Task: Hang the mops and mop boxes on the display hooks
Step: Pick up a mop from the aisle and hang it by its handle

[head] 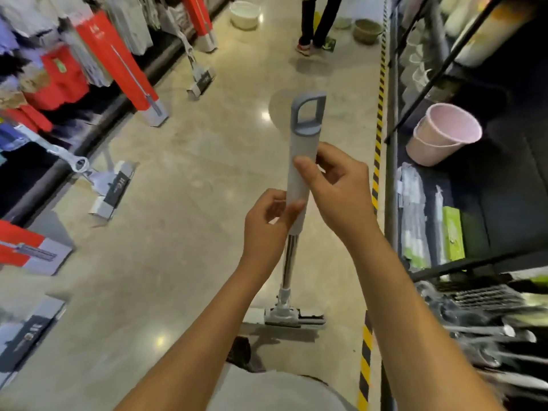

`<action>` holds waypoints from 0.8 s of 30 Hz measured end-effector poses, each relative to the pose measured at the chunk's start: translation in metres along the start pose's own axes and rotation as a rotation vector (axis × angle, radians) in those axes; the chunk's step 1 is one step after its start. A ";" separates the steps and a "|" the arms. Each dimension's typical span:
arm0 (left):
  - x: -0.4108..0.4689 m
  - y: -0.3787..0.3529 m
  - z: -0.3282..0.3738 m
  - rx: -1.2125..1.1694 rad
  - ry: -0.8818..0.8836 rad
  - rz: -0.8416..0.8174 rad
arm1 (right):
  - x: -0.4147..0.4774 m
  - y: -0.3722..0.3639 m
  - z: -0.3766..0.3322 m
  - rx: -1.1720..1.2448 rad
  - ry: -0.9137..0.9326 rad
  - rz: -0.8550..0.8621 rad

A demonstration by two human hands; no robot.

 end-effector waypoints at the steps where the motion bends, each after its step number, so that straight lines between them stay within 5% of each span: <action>1: 0.018 -0.005 0.001 0.024 -0.006 -0.042 | 0.014 -0.001 0.001 0.001 -0.014 0.040; 14: 0.148 -0.121 -0.017 0.178 -0.119 -0.413 | 0.132 0.059 0.072 0.010 -0.116 0.477; 24: 0.243 -0.294 -0.044 0.141 -0.038 -0.515 | 0.272 0.169 0.144 -0.035 -0.157 0.527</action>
Point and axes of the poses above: each hand's wrist, its own x-axis towards the middle knuckle, its own y-axis out of the back of the hand, z = x × y, the point moved 1 cm from there along x, towards the middle knuckle, and after that the axes turned 12 degrees about z, right-handed, at the moved point
